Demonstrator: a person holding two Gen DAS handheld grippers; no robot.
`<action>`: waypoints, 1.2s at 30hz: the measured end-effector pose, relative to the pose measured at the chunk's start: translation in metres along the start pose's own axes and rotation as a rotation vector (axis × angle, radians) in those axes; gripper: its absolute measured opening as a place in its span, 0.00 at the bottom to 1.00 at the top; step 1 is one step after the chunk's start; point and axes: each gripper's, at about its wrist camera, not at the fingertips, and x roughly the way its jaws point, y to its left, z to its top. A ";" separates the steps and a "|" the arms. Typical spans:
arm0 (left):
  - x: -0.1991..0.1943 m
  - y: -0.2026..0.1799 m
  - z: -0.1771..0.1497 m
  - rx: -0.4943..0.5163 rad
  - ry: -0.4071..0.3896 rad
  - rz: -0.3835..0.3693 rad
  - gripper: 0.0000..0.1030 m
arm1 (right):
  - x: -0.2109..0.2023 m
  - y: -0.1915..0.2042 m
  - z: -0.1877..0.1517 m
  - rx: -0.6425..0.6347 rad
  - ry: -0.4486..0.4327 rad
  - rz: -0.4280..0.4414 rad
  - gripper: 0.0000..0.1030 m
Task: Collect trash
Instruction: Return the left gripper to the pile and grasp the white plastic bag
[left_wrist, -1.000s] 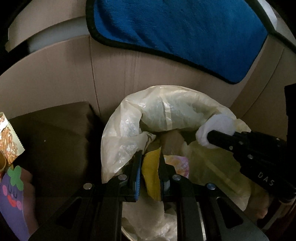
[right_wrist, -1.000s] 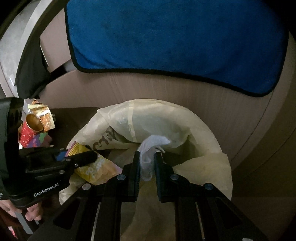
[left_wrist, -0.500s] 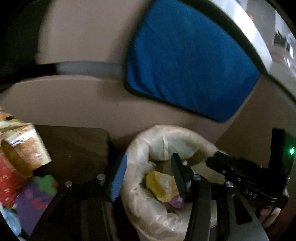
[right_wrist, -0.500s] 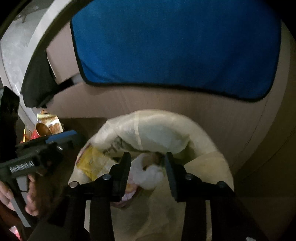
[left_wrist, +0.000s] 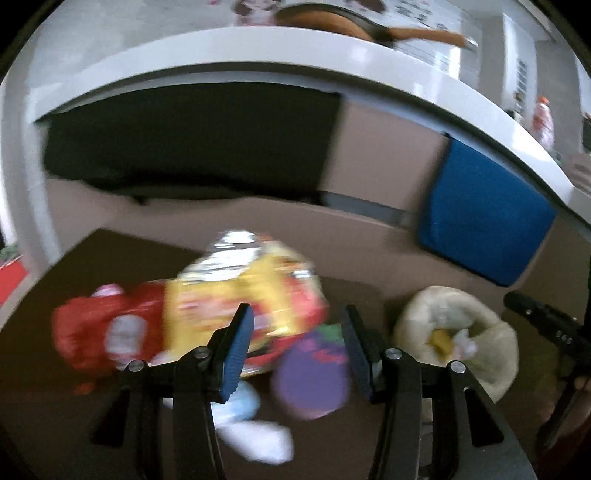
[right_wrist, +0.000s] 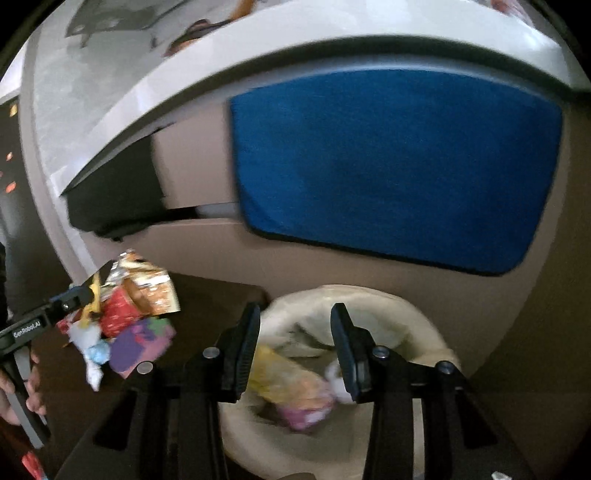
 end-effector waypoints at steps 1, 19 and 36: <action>-0.006 0.013 -0.003 -0.013 -0.004 0.022 0.49 | 0.002 0.010 0.000 -0.010 -0.001 0.012 0.37; 0.004 0.096 -0.073 -0.270 0.186 -0.084 0.49 | 0.044 0.125 -0.038 -0.138 0.138 0.160 0.37; 0.060 0.071 -0.074 -0.361 0.274 0.023 0.45 | 0.066 0.104 -0.069 -0.060 0.229 0.163 0.37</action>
